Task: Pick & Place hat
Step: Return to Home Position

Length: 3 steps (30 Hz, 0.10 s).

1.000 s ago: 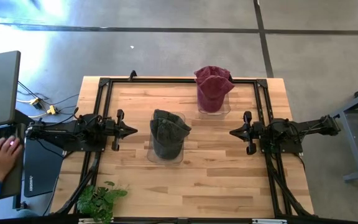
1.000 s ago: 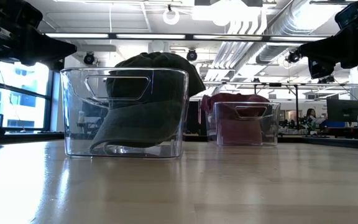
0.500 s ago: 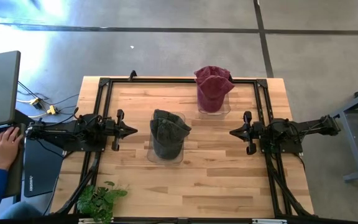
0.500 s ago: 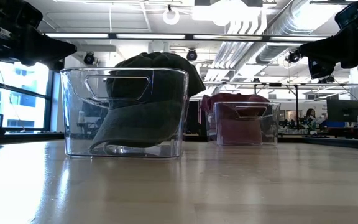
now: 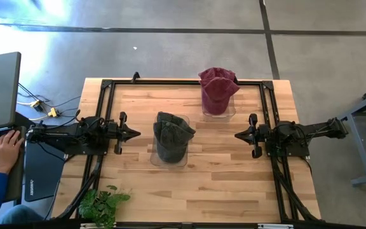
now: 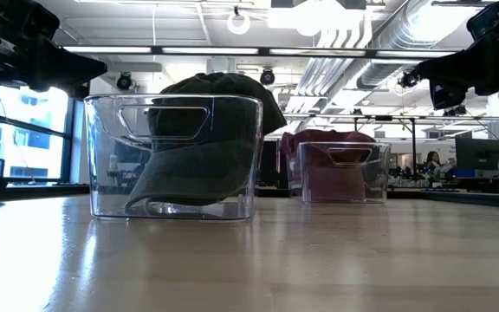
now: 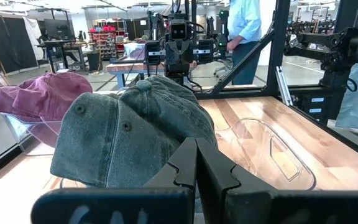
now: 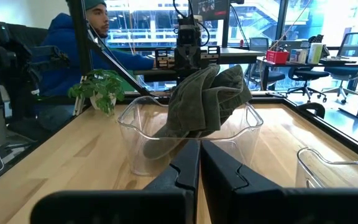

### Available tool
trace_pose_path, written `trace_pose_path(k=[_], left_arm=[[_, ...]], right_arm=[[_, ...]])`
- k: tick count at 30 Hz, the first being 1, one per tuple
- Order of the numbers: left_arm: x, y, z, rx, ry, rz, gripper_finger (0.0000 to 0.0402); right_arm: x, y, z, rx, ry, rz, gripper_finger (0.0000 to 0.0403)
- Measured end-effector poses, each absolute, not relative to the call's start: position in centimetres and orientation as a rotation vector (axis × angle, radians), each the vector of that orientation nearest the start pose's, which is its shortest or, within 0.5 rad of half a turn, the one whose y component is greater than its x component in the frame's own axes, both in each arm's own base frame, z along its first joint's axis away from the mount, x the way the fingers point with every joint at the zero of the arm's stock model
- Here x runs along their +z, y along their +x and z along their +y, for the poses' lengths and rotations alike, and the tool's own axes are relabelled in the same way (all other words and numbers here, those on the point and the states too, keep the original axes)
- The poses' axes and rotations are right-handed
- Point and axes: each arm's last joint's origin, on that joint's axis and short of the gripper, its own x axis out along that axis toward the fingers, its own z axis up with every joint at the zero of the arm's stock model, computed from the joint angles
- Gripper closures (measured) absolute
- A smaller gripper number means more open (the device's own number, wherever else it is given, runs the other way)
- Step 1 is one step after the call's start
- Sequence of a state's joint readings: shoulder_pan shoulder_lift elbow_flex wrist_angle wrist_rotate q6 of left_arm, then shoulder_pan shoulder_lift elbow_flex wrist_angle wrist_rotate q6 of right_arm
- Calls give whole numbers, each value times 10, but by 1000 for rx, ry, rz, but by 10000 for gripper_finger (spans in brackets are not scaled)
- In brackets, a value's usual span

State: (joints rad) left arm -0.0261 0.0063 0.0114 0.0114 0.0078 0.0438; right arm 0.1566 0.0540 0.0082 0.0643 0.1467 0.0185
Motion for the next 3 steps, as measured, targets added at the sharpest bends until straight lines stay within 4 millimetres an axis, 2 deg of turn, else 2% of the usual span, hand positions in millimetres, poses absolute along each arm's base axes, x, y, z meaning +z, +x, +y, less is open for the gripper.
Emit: trace_pose_path(k=[3], left_arm=[[168, 97, -3, -34, 44, -17, 401]], right_arm=[[168, 100, 11, 10, 21, -18, 391]])
